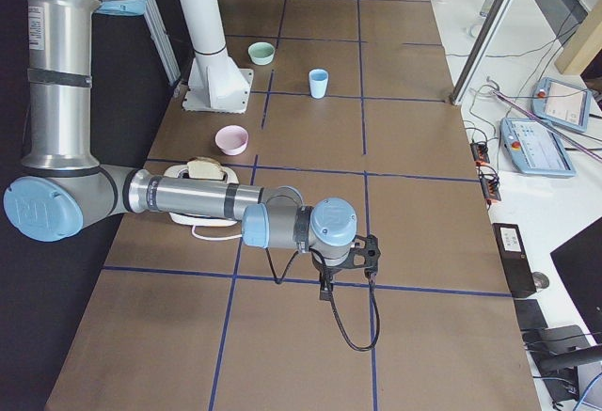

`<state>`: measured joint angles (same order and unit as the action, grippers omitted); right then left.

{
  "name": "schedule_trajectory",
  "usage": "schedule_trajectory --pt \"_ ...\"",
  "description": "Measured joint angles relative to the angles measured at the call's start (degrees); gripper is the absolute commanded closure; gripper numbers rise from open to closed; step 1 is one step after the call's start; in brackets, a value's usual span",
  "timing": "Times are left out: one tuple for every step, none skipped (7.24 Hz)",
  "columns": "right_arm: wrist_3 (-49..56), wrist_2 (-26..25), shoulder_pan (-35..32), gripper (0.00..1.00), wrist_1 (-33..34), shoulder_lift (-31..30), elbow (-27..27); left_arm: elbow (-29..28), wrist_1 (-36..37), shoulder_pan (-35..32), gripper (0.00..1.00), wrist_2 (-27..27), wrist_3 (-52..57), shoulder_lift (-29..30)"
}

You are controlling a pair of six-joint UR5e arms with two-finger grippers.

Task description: Stack blue cups with both arms

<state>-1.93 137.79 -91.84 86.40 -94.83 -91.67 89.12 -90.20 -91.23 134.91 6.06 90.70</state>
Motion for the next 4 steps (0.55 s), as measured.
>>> schedule_trajectory --pt "0.00 -0.04 0.00 0.00 0.00 0.00 0.00 0.00 -0.06 0.00 0.00 0.02 0.00 0.00" --pt "0.00 -0.05 0.00 0.00 0.00 0.00 0.00 -0.01 -0.11 0.00 0.00 0.10 0.00 0.00" --pt "0.00 -0.08 0.00 0.00 0.00 0.04 0.00 -0.08 -0.16 0.00 0.00 0.26 -0.02 -0.03" --pt "0.00 -0.12 0.00 0.00 0.00 0.11 -0.01 -0.10 -0.21 0.00 0.00 0.42 -0.06 -0.06"
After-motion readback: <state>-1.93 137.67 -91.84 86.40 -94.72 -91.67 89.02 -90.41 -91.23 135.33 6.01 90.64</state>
